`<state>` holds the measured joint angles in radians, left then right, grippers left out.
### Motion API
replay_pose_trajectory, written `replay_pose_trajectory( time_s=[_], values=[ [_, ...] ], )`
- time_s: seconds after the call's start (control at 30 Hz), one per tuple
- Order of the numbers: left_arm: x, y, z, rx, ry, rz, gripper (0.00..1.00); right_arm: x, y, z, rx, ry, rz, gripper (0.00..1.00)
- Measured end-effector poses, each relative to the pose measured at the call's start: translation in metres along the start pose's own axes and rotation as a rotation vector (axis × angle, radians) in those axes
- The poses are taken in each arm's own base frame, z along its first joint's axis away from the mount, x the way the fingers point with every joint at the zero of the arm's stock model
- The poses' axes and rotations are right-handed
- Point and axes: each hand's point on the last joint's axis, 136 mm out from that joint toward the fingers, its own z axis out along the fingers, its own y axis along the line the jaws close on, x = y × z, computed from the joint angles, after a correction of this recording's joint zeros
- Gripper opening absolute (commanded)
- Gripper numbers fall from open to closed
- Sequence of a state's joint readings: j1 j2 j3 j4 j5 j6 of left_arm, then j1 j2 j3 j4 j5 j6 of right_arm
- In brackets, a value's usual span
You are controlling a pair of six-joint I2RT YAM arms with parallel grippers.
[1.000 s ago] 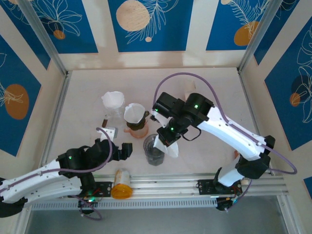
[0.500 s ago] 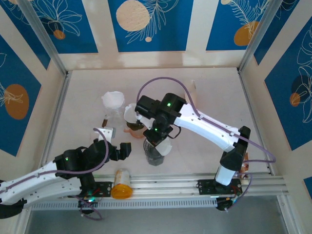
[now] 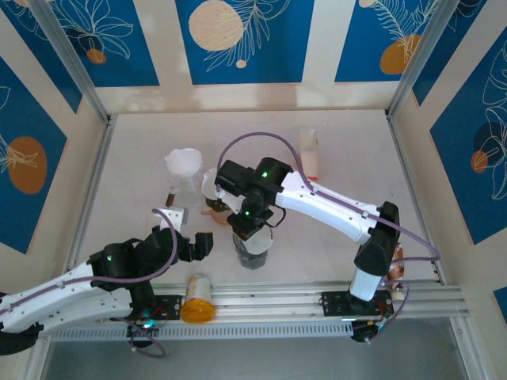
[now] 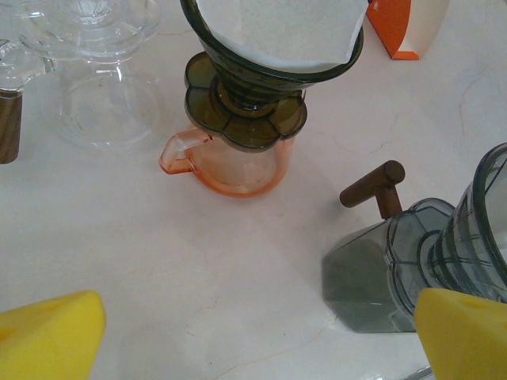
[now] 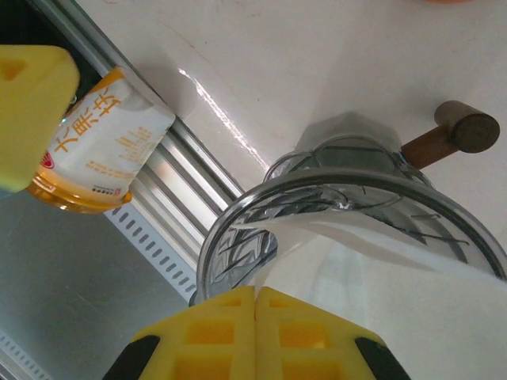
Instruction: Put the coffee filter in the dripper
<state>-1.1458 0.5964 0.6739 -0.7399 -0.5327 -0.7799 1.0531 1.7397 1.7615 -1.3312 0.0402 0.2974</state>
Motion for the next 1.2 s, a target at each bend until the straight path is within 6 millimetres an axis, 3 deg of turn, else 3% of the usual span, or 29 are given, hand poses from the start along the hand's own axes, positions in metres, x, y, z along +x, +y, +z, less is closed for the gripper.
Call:
replay_pose_trajectory(
  time_s=[0.2,0.43,0.73,0.9,1.03,1.2],
  values=[
    [0.000,0.000,0.000,0.000,0.000,0.000,1.00,-0.002,-0.005,0.010,-0.005,0.000,0.020,0.15],
    [0.000,0.000,0.000,0.000,0.000,0.000,1.00,-0.005,-0.003,0.005,-0.015,-0.034,0.030,0.36],
    [0.000,0.000,0.000,0.000,0.001,0.000,1.00,0.002,0.001,-0.031,-0.041,-0.168,0.036,0.51],
    [-0.001,-0.002,0.001,0.001,0.002,0.001,1.00,0.011,-0.008,-0.048,-0.023,-0.259,0.079,0.56],
    [-0.006,-0.014,0.005,0.016,0.015,0.019,1.00,0.020,-0.027,-0.052,0.047,-0.316,0.146,0.58],
    [-0.028,-0.047,0.007,0.077,0.030,0.045,1.00,0.030,-0.049,-0.056,0.133,-0.380,0.217,0.60]
  ],
)
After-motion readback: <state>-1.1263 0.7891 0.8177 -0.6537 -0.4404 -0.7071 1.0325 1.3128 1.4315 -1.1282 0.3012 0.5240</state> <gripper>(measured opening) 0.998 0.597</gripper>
